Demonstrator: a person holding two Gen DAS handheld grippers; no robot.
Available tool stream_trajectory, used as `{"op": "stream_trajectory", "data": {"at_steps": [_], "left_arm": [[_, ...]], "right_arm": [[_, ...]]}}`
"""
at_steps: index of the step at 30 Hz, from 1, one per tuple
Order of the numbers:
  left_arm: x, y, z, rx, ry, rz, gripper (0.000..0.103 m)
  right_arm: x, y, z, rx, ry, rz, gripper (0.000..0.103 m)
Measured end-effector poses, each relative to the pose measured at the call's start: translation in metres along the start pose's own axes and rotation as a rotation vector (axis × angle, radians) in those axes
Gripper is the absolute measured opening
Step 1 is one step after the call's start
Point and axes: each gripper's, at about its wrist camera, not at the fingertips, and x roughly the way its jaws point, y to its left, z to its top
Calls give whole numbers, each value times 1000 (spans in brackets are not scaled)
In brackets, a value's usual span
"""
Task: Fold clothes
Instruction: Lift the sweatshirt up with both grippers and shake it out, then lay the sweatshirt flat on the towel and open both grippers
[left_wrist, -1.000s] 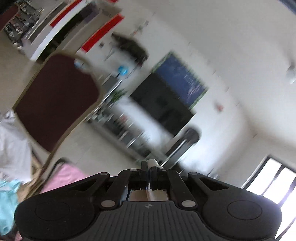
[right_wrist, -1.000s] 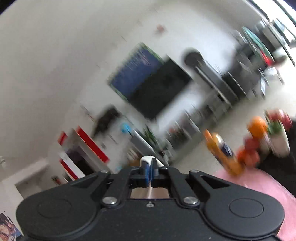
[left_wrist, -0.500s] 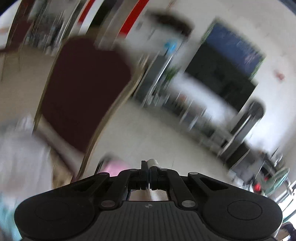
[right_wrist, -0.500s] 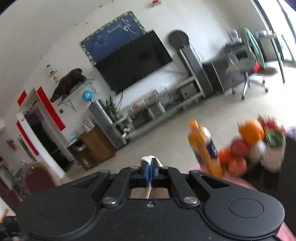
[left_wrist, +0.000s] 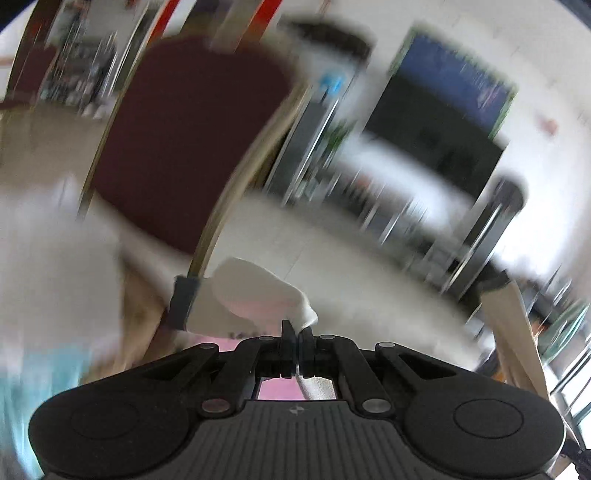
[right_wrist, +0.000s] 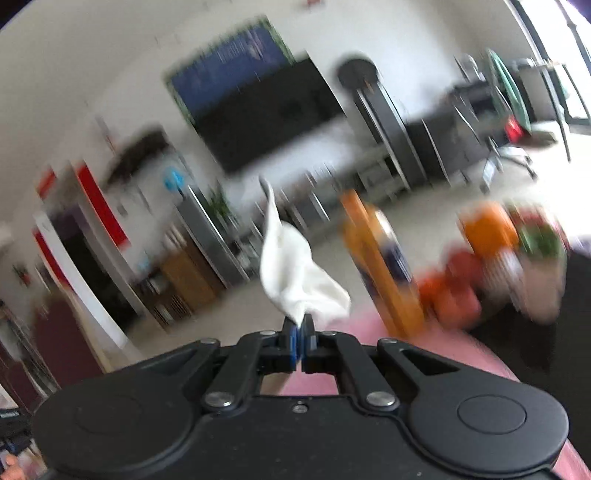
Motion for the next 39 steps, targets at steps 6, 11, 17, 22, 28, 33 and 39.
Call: {"op": "stream_trajectory", "data": {"at_steps": [6, 11, 17, 22, 28, 33, 39], "left_arm": [[71, 64, -82, -13, 234, 213, 1], [71, 63, -82, 11, 240, 219, 1], [55, 58, -90, -24, 217, 155, 1], [30, 58, -72, -75, 153, 99, 1], [12, 63, -75, -1, 139, 170, 0], [30, 73, -113, 88, 289, 276, 2], [27, 76, -129, 69, 373, 187, 36]], "right_arm": [[56, -54, -121, -4, 301, -190, 2], [58, -49, -144, -57, 385, -236, 2], [50, -53, -140, 13, 385, -208, 2], [33, -59, -123, 107, 378, -152, 2], [11, -52, -130, 81, 408, -140, 2], [21, -59, -157, -28, 465, -231, 4], [6, -72, -151, 33, 429, -191, 40]]}}
